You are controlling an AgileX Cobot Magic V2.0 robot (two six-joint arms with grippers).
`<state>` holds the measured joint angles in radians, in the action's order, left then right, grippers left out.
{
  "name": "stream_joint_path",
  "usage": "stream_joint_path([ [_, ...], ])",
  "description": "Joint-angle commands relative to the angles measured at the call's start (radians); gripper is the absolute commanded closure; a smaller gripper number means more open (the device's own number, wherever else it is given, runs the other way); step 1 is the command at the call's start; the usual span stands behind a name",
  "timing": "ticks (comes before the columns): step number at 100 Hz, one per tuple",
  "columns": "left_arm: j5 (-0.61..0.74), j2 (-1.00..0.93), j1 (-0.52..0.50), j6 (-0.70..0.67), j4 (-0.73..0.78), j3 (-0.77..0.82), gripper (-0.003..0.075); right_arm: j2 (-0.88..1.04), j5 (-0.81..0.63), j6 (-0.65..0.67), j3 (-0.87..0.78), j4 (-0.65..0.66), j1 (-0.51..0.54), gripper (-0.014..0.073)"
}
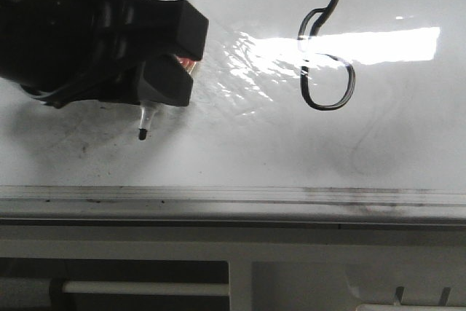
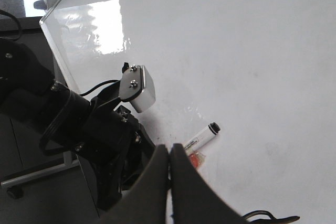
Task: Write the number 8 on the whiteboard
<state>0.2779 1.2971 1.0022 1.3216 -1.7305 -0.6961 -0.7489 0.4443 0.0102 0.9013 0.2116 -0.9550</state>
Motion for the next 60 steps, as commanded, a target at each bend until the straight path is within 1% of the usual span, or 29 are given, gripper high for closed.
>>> stream_joint_path([
  [1,0.103,0.000,-0.008,-0.008,0.004,-0.019,0.0328,0.004,-0.071,0.005,0.035,0.018,0.007,0.0652],
  [14,0.101,-0.035,-0.008,-0.008,0.004,-0.019,0.0295,0.008,-0.037,0.005,0.035,0.040,0.007,0.0652],
  [31,0.064,-0.197,0.015,0.005,-0.001,-0.017,0.0244,0.063,0.151,0.022,0.025,0.141,0.012,0.0629],
  [36,0.036,-0.266,0.029,0.036,-0.001,-0.015,0.0235,0.097,0.196,0.071,0.007,0.193,0.012,0.0629],
  [41,0.007,-0.330,0.045,0.077,-0.001,-0.008,0.0237,0.145,0.219,0.150,-0.023,0.269,0.012,0.0629],
  [52,-0.039,-0.458,0.077,0.162,-0.001,0.031,0.0245,0.266,0.229,0.290,-0.114,0.419,0.012,0.0631],
  [56,-0.039,-0.504,0.089,0.186,-0.001,0.053,0.0269,0.318,0.225,0.332,-0.156,0.469,0.012,0.0635],
  [60,-0.039,-0.549,0.094,0.201,-0.001,0.077,0.0330,0.368,0.225,0.360,-0.197,0.514,0.012,0.0635],
])
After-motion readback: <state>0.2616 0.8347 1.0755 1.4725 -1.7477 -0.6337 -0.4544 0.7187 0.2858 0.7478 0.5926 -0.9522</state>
